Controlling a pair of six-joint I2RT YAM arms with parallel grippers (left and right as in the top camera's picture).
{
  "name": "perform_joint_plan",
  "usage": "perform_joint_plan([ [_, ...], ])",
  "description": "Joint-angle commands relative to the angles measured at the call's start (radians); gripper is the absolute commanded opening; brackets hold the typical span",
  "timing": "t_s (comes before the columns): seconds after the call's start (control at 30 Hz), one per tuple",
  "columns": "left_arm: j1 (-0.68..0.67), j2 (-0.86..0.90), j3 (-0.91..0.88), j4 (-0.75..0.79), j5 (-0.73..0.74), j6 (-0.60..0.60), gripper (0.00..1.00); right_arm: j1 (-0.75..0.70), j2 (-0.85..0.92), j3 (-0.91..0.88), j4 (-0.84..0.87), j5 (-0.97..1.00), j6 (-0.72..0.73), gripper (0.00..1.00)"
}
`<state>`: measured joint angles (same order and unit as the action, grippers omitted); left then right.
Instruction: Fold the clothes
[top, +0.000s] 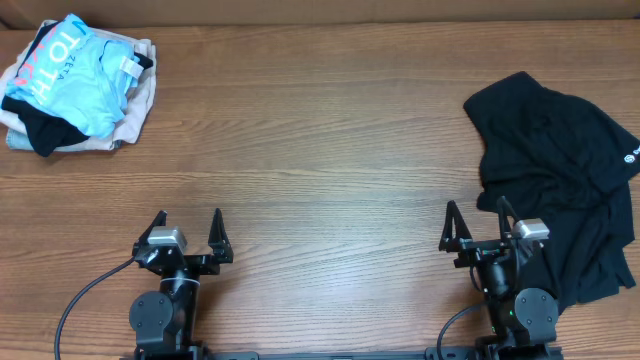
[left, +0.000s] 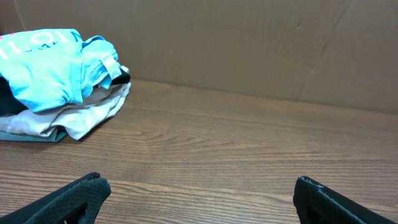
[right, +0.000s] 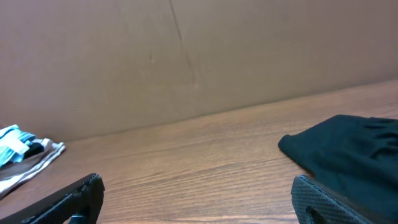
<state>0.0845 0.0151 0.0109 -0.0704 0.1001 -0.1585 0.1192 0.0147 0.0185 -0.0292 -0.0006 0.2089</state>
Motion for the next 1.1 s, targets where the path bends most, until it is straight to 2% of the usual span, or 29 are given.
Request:
perform_joint_plan([
  [0.0, -0.006, -0.004, -0.006, 0.003, 0.001, -0.016, 1.0, -0.003, -0.011, -0.01, 0.016, 0.018, 0.001, 1.0],
  [0.1, -0.006, -0.004, -0.005, 0.005, 0.032, -0.045, 1.0, -0.003, -0.011, -0.01, 0.062, 0.019, 0.0, 1.0],
  [0.27, -0.006, -0.004, 0.003, 0.064, 0.089, -0.051, 1.0, -0.003, -0.011, 0.003, 0.305, -0.001, 0.0, 1.0],
  [0.37, -0.006, -0.004, 0.055, 0.049, 0.088, -0.051, 1.0, -0.003, -0.011, 0.084, 0.292, -0.001, 0.0, 1.0],
  [0.43, -0.006, -0.003, 0.122, -0.003, 0.072, -0.036, 1.0, -0.003, -0.011, 0.169, 0.204, 0.0, -0.011, 1.0],
  [0.67, -0.006, 0.081, 0.404, -0.279, 0.071, 0.002, 1.0, -0.003, 0.076, 0.549, -0.158, 0.027, -0.181, 1.0],
  [0.97, -0.006, 0.43, 0.791, -0.562, 0.086, 0.005, 1.0, -0.003, 0.464, 1.06, -0.608, 0.079, -0.221, 1.0],
  [1.07, -0.006, 0.575, 0.927, -0.683, 0.086, 0.052, 1.0, -0.003, 0.639, 1.209, -0.762, 0.087, -0.221, 1.0],
])
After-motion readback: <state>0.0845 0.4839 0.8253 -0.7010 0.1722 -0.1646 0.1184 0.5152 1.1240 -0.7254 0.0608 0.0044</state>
